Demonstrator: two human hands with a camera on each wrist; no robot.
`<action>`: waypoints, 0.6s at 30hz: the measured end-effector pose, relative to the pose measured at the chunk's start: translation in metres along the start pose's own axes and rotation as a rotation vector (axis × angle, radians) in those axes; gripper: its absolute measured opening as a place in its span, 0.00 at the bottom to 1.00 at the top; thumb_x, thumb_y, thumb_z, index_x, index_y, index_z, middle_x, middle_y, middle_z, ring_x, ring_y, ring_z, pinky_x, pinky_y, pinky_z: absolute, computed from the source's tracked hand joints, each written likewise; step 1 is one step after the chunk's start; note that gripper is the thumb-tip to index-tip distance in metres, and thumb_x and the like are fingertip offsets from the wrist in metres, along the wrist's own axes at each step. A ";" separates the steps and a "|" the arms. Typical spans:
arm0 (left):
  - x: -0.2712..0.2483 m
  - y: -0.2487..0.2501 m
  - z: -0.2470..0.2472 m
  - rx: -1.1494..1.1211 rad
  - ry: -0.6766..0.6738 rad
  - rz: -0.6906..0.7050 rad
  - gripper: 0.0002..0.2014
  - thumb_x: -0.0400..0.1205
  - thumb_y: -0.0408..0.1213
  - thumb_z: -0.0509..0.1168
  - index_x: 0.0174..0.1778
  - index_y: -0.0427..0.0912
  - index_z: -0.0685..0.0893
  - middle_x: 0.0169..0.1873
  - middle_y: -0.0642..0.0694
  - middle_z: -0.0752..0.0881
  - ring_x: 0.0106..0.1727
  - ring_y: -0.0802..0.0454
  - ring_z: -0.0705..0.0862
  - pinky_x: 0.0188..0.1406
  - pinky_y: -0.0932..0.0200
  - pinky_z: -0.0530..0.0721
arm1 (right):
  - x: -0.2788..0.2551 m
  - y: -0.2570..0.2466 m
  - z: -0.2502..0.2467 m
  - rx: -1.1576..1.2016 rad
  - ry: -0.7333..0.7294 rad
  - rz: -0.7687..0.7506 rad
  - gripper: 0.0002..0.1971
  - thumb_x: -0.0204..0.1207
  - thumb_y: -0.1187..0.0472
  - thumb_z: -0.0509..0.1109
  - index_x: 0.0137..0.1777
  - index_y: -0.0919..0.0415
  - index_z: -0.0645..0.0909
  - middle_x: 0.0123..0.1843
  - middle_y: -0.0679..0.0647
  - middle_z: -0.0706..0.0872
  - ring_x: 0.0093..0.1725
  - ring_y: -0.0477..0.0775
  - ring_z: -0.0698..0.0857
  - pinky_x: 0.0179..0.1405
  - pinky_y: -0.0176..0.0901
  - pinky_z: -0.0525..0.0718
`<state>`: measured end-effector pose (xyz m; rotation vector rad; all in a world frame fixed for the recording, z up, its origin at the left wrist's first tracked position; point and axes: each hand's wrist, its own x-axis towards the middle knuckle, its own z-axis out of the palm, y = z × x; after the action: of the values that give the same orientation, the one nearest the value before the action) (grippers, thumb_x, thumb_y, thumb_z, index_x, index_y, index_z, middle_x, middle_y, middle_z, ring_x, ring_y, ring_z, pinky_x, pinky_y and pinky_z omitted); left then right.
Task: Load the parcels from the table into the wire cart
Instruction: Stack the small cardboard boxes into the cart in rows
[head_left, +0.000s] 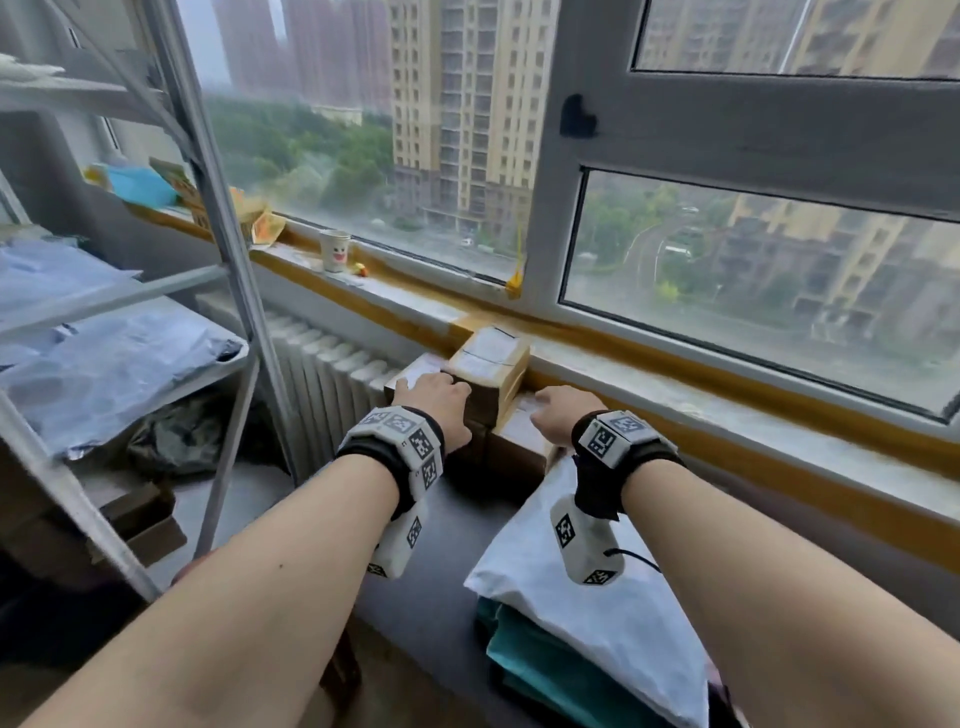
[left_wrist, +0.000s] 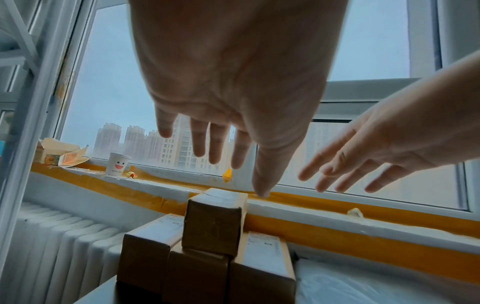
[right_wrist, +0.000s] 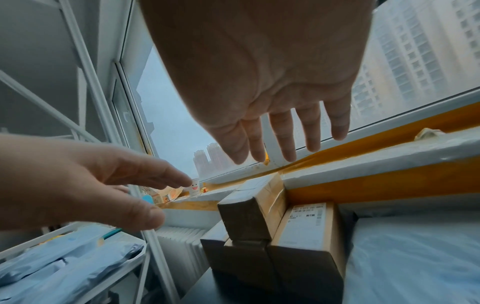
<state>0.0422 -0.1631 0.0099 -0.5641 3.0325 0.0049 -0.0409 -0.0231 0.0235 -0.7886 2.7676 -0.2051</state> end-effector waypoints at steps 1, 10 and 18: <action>0.014 -0.004 0.000 -0.004 0.005 -0.006 0.27 0.80 0.46 0.62 0.76 0.49 0.69 0.72 0.47 0.72 0.75 0.46 0.68 0.74 0.41 0.65 | 0.016 0.000 -0.002 -0.010 -0.007 -0.006 0.20 0.83 0.59 0.57 0.74 0.54 0.73 0.74 0.54 0.77 0.73 0.59 0.76 0.70 0.47 0.74; 0.102 -0.047 0.026 -0.034 -0.062 -0.052 0.26 0.78 0.46 0.63 0.74 0.49 0.69 0.68 0.47 0.75 0.72 0.45 0.71 0.69 0.43 0.68 | 0.111 -0.019 0.018 0.022 -0.109 0.010 0.20 0.83 0.56 0.56 0.72 0.57 0.76 0.71 0.55 0.80 0.68 0.59 0.79 0.60 0.45 0.78; 0.178 -0.084 0.019 -0.082 -0.110 0.085 0.27 0.84 0.40 0.58 0.80 0.46 0.61 0.77 0.45 0.67 0.76 0.44 0.69 0.74 0.42 0.65 | 0.162 -0.043 0.016 0.186 -0.124 0.233 0.19 0.85 0.54 0.54 0.69 0.63 0.75 0.68 0.59 0.81 0.64 0.62 0.81 0.57 0.45 0.77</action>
<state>-0.0920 -0.3049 -0.0181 -0.4254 2.9572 0.1595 -0.1481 -0.1470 -0.0166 -0.4139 2.6464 -0.3486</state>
